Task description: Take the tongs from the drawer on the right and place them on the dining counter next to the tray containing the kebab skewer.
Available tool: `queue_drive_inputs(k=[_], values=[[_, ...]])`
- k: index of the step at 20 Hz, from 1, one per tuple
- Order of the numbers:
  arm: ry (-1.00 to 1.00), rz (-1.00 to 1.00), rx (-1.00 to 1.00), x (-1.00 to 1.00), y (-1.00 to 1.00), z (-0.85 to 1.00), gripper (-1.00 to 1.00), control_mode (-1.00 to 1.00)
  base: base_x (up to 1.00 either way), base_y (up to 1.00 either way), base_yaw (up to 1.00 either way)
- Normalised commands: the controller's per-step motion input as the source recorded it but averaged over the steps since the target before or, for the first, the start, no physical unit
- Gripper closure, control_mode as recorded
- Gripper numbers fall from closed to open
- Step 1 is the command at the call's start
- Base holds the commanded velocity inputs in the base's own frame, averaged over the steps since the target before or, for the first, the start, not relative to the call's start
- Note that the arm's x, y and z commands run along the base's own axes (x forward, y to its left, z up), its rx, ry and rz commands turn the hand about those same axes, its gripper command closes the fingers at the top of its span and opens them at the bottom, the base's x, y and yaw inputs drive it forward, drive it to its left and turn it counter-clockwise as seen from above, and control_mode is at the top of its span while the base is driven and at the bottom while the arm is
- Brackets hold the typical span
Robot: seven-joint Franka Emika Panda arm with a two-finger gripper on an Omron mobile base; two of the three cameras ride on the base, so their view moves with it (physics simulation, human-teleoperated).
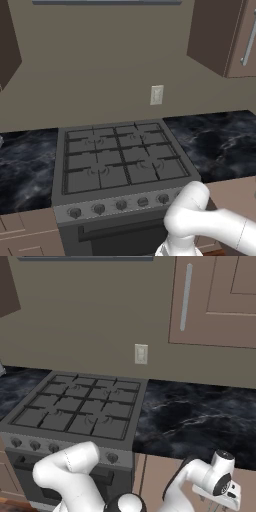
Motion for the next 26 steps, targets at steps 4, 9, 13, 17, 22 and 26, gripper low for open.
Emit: queue_drive_inputs(k=[4,9,13,17,22,26], values=[[0.00,0.00,0.00,0.00,0.00,-0.11,-1.00,-1.00,0.00,0.00,0.00],[0.00,0.00,0.00,0.00,-0.01,-0.08,-1.00,-1.00,0.00,0.00,0.00],[0.00,0.00,0.00,0.00,-0.05,-0.05,-1.00,-1.00,0.00,0.00,0.00],[0.00,0.00,0.00,0.00,-0.01,-0.07,-1.00,-1.00,0.00,0.00,0.00],[0.02,0.00,0.00,0.00,0.00,-0.03,-1.00,-1.00,0.00,0.00,0.00],[0.01,0.00,0.00,0.00,0.00,0.00,-1.00,-1.00,0.00,0.00,0.00]])
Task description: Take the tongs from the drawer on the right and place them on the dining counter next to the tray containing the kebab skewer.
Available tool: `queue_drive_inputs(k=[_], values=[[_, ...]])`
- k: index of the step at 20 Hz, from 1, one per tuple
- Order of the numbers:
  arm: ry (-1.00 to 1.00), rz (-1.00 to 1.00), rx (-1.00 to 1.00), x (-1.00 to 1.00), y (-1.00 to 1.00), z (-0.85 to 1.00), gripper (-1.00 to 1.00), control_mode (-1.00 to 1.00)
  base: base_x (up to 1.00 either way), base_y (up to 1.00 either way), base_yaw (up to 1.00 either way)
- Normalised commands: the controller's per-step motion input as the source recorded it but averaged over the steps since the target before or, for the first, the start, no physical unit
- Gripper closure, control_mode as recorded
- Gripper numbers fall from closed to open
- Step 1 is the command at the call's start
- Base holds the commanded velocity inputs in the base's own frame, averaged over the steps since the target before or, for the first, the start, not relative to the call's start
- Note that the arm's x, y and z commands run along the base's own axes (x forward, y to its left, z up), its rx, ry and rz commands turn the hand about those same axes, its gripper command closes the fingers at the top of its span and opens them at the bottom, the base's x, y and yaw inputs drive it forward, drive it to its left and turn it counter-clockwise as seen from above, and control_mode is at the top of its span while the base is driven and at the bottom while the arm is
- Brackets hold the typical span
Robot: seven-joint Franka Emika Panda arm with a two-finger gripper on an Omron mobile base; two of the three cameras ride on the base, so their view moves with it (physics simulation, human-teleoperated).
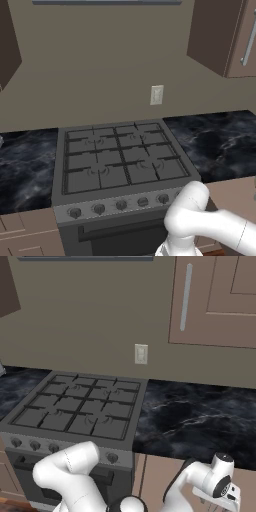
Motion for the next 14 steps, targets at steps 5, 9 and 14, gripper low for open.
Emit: queue_drive_inputs(k=[5,9,14], values=[[0.00,0.00,0.00,0.00,0.00,0.00,1.00,-1.00,0.00,0.00,0.00],[0.00,0.00,0.00,0.00,0.00,0.00,1.00,-1.00,0.00,0.00,0.00],[0.00,0.00,0.00,0.00,0.00,0.00,1.00,-1.00,0.00,0.00,0.00]])
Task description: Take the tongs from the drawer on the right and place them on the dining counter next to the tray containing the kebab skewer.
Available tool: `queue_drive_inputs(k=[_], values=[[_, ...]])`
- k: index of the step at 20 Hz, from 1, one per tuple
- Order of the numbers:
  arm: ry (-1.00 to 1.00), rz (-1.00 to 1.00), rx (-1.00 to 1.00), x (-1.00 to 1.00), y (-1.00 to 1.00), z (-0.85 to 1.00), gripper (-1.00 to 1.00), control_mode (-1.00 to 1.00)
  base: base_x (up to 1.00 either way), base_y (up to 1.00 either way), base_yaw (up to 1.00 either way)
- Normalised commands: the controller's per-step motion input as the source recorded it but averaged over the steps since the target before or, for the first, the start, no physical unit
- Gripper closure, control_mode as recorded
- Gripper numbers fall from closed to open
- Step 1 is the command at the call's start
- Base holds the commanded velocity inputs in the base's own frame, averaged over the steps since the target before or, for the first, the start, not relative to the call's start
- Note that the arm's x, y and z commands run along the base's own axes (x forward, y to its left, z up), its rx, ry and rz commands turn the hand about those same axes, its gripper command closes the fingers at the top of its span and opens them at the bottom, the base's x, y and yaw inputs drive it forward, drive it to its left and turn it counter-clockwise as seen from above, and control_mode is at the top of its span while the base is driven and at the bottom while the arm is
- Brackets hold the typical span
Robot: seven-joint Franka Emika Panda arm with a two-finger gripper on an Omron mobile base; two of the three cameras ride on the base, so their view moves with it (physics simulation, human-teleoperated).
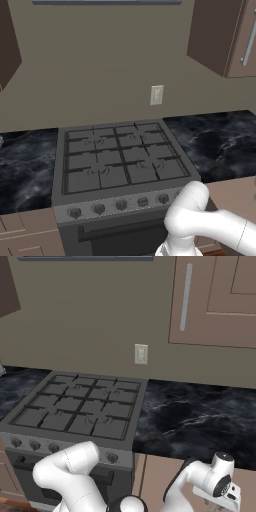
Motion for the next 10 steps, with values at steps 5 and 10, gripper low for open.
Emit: queue_drive_inputs(k=[5,10], values=[[0.00,0.00,0.00,0.00,0.00,0.00,1.00,-1.00,0.00,0.00,0.00],[0.00,0.00,0.00,0.00,0.00,0.00,1.00,-1.00,0.00,0.00,0.00]])
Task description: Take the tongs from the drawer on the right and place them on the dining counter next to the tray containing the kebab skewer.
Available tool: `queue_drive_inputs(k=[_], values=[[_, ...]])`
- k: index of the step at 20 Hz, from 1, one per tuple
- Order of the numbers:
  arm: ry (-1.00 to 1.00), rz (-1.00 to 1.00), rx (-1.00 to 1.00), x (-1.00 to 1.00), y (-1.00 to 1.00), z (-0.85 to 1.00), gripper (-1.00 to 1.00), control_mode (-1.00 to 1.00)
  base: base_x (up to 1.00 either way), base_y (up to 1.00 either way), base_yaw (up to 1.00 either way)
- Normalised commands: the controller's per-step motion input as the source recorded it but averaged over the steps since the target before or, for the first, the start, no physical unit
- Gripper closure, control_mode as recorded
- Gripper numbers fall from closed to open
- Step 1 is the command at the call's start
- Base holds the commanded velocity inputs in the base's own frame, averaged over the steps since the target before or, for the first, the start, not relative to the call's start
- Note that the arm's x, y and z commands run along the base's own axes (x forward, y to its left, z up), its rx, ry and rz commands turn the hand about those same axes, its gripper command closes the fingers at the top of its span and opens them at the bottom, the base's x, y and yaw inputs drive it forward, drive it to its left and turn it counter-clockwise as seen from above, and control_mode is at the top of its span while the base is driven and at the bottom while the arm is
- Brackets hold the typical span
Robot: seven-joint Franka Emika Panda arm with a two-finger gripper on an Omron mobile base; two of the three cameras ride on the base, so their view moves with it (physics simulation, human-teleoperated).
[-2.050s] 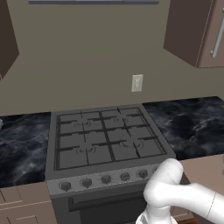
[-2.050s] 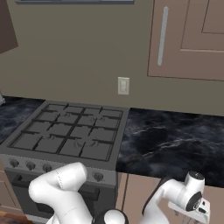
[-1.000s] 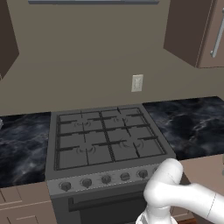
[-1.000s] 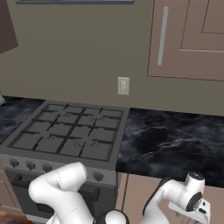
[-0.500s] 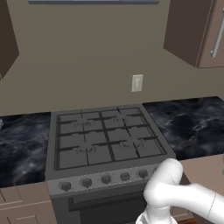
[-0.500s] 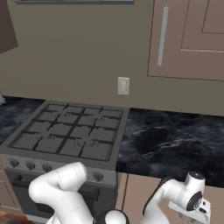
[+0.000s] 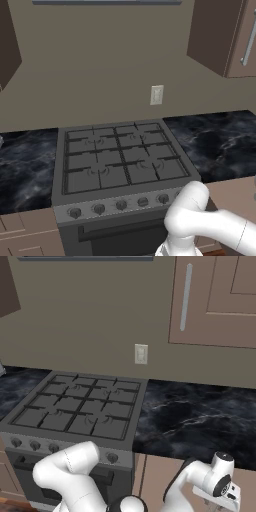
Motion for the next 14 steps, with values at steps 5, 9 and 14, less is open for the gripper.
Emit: queue_drive_inputs(k=[5,9,14], values=[[0.00,0.00,0.00,-0.03,0.00,0.00,1.00,-1.00,0.00,0.00,0.00],[0.00,0.00,0.00,-0.01,0.00,0.06,1.00,-1.00,0.00,0.00,0.00],[-0.01,0.00,0.00,-0.01,0.00,0.16,1.00,-1.00,0.00,0.00,0.00]])
